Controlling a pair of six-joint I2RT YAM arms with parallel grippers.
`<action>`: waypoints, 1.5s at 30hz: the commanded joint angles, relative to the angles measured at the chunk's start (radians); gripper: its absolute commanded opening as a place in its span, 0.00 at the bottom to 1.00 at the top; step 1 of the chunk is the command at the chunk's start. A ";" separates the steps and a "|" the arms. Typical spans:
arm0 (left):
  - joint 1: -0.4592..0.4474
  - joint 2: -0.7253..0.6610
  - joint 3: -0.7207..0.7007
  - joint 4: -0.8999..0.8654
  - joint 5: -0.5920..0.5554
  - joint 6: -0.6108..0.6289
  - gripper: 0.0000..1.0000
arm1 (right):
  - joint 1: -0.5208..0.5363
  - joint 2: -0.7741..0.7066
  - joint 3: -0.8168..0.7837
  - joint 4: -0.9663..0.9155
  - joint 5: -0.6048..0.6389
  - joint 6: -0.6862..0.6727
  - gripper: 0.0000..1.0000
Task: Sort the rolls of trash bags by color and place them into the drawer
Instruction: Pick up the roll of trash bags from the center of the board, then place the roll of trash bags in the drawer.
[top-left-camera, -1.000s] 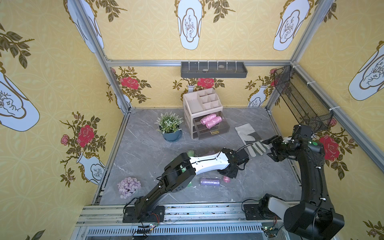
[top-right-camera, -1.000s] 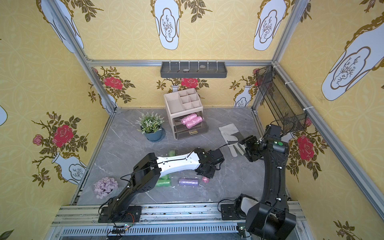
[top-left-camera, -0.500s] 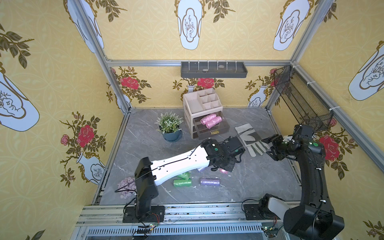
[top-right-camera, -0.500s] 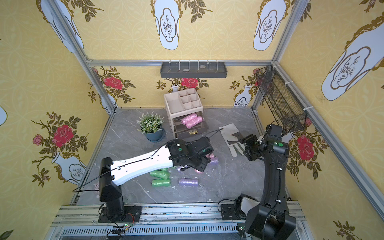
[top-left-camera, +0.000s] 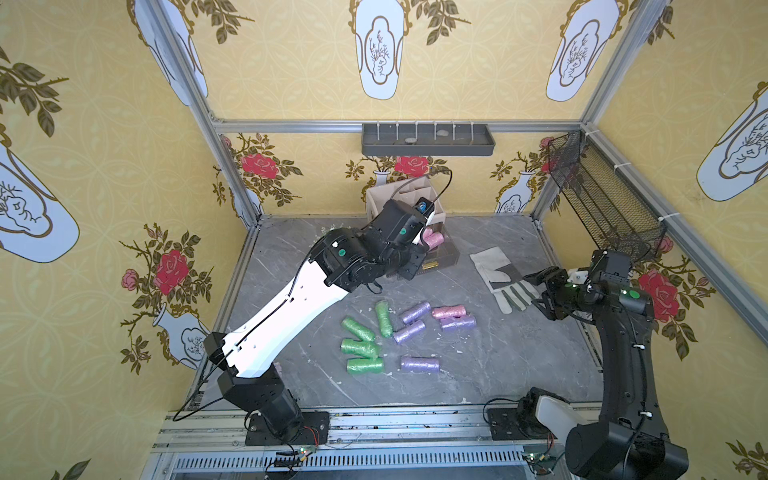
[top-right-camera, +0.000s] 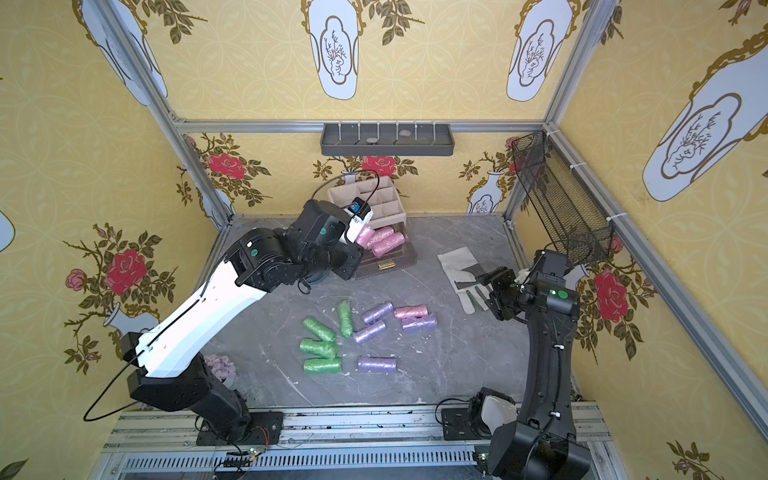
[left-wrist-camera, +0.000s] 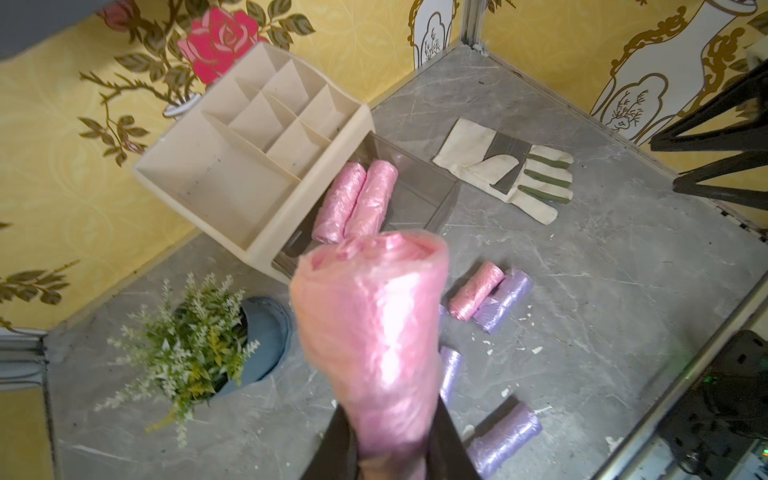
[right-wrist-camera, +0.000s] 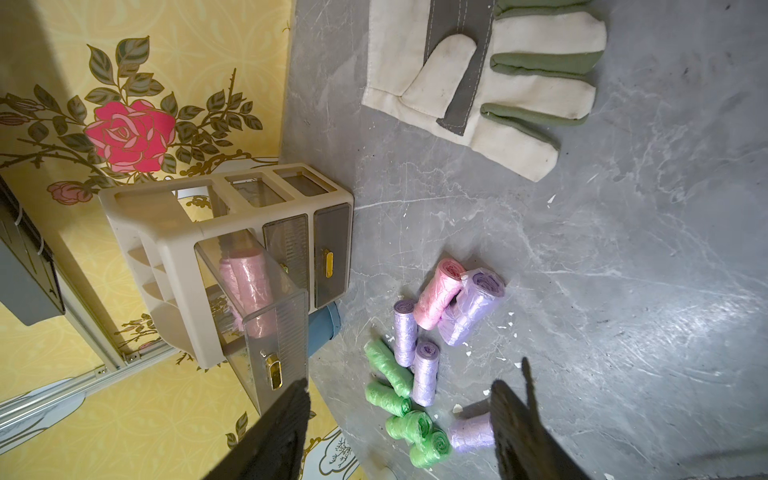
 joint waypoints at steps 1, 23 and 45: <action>0.038 0.057 0.087 -0.035 0.129 0.212 0.14 | 0.001 -0.006 0.005 0.011 -0.008 0.002 0.69; 0.180 0.562 0.528 -0.219 0.311 0.469 0.14 | 0.001 -0.003 -0.050 0.040 -0.017 0.003 0.69; 0.191 0.674 0.548 -0.113 0.325 0.549 0.15 | 0.001 0.010 -0.086 0.056 -0.027 -0.012 0.69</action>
